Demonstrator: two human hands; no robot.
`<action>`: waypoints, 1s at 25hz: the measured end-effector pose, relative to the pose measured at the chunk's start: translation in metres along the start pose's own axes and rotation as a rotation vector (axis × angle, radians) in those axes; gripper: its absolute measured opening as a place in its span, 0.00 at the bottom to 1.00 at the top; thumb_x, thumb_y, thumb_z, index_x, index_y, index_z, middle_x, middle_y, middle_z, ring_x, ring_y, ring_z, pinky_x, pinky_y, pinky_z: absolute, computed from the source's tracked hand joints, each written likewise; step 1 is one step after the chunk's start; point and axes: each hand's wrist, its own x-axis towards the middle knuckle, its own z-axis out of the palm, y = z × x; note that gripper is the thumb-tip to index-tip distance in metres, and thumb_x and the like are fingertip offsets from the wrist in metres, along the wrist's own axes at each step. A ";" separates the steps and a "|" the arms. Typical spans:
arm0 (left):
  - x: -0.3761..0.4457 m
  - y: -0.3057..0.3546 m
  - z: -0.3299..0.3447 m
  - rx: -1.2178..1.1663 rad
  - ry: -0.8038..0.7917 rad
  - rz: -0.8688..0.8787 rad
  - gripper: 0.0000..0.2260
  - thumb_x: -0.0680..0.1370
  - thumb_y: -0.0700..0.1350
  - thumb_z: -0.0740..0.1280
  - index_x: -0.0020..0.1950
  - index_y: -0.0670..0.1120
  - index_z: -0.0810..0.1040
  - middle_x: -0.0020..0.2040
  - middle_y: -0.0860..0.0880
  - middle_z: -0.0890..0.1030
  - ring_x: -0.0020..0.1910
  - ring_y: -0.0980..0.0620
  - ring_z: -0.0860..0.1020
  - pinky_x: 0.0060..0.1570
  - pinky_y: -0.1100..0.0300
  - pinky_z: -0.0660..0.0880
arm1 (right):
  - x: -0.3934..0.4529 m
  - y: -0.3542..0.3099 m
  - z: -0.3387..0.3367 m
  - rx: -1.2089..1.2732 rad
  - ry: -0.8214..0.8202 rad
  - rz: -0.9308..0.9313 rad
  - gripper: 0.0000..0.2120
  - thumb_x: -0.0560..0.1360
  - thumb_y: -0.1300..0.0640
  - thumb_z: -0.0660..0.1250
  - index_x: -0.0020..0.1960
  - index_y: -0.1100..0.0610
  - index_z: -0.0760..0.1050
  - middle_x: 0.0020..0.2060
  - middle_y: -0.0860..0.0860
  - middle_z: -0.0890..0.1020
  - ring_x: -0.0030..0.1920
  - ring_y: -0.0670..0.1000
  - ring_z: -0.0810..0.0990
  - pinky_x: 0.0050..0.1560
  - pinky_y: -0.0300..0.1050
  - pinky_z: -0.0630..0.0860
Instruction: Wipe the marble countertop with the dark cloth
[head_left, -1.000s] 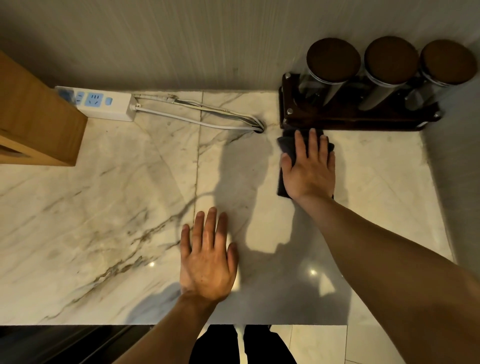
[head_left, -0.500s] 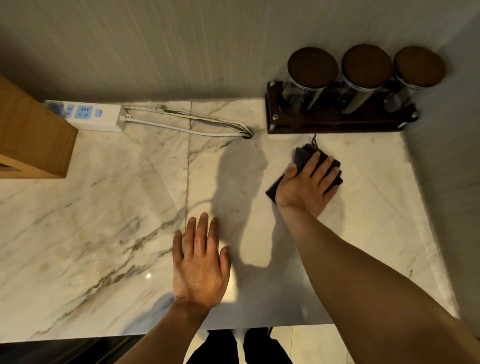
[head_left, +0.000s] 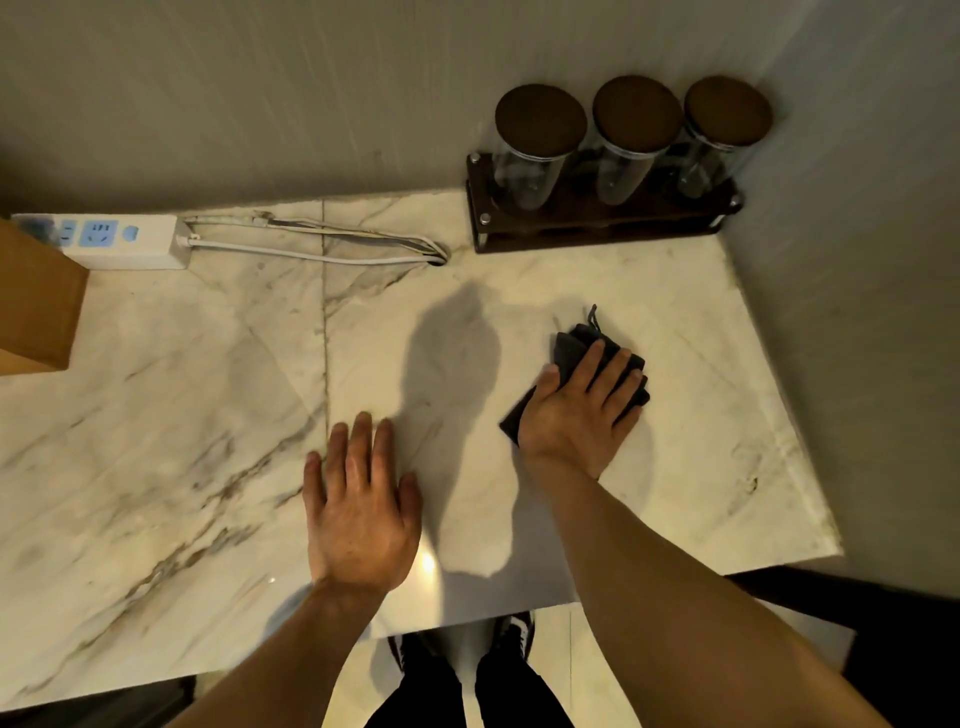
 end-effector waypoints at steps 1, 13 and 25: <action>-0.001 0.000 0.000 -0.013 0.002 0.002 0.28 0.79 0.55 0.49 0.76 0.44 0.61 0.76 0.43 0.62 0.76 0.42 0.56 0.73 0.41 0.51 | -0.005 0.004 0.000 -0.002 -0.002 0.009 0.30 0.81 0.43 0.43 0.78 0.53 0.39 0.78 0.54 0.42 0.77 0.55 0.39 0.75 0.56 0.39; -0.001 -0.002 0.004 -0.036 0.039 0.010 0.30 0.77 0.57 0.43 0.77 0.46 0.56 0.78 0.44 0.56 0.77 0.43 0.50 0.74 0.44 0.43 | -0.059 0.055 0.001 0.018 0.016 0.010 0.29 0.81 0.43 0.43 0.78 0.53 0.41 0.78 0.54 0.44 0.77 0.56 0.40 0.75 0.56 0.40; -0.010 0.013 -0.011 -0.114 0.055 0.079 0.25 0.78 0.54 0.52 0.74 0.45 0.60 0.76 0.42 0.59 0.75 0.40 0.53 0.73 0.42 0.48 | -0.076 0.115 -0.004 -0.063 0.034 -0.293 0.30 0.80 0.42 0.46 0.78 0.53 0.47 0.78 0.55 0.51 0.77 0.57 0.46 0.75 0.57 0.45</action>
